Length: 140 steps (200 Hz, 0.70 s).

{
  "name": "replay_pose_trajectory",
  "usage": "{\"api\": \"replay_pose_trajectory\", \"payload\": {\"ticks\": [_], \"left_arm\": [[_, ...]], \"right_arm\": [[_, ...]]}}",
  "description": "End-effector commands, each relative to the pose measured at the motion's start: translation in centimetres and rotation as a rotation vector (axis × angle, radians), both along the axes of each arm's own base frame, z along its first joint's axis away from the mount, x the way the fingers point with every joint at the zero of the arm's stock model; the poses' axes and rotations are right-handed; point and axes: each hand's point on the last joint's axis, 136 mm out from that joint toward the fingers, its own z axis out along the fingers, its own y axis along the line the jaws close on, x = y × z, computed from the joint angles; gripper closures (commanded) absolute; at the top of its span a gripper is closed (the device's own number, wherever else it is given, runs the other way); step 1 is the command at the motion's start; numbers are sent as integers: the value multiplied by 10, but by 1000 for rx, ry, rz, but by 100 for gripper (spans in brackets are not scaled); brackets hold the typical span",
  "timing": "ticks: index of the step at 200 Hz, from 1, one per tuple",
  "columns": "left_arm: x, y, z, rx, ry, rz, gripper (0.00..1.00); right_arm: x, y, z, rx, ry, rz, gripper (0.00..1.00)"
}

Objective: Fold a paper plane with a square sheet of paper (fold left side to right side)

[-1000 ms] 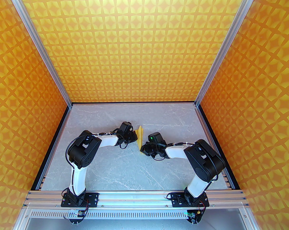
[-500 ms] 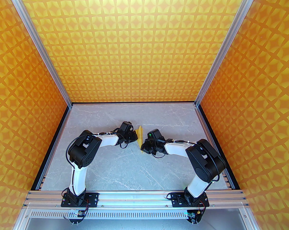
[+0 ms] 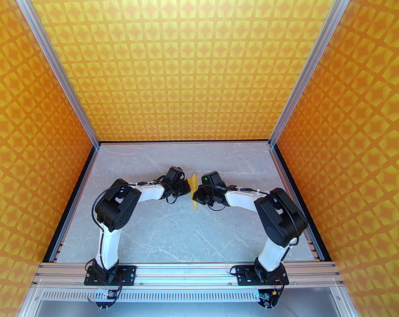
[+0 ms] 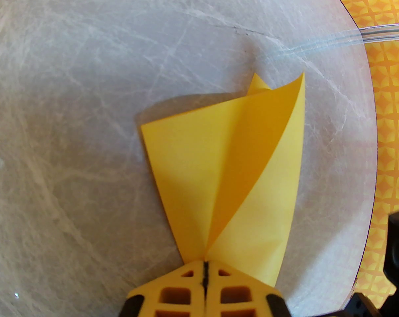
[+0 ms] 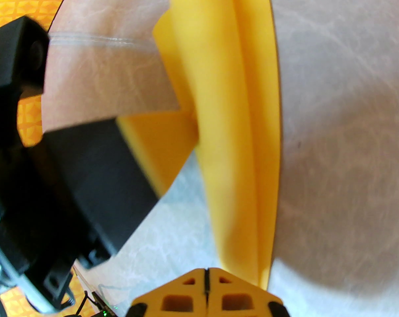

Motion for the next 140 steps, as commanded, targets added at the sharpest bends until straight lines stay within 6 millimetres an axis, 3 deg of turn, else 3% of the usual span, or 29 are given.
{"api": "replay_pose_trajectory", "payload": {"ticks": [1, 41, 73, 116, 140], "left_arm": [[-12, 7, -28, 74, 64, -13, 100], [-12, 6, -30, 76, 68, -15, 100], [-13, 6, -30, 76, 68, -15, 100], [-13, 5, -30, 78, 67, -20, 100], [-14, 6, -31, 82, 69, -23, 100]], "right_arm": [[-1, -3, -13, -31, 21, 17, 99], [-4, -8, -29, -48, 47, 4, 100], [-4, -10, -27, -51, 41, -4, 100], [10, -3, 10, -5, -33, 12, 100], [21, -1, 19, 11, -55, 15, 99]]}}
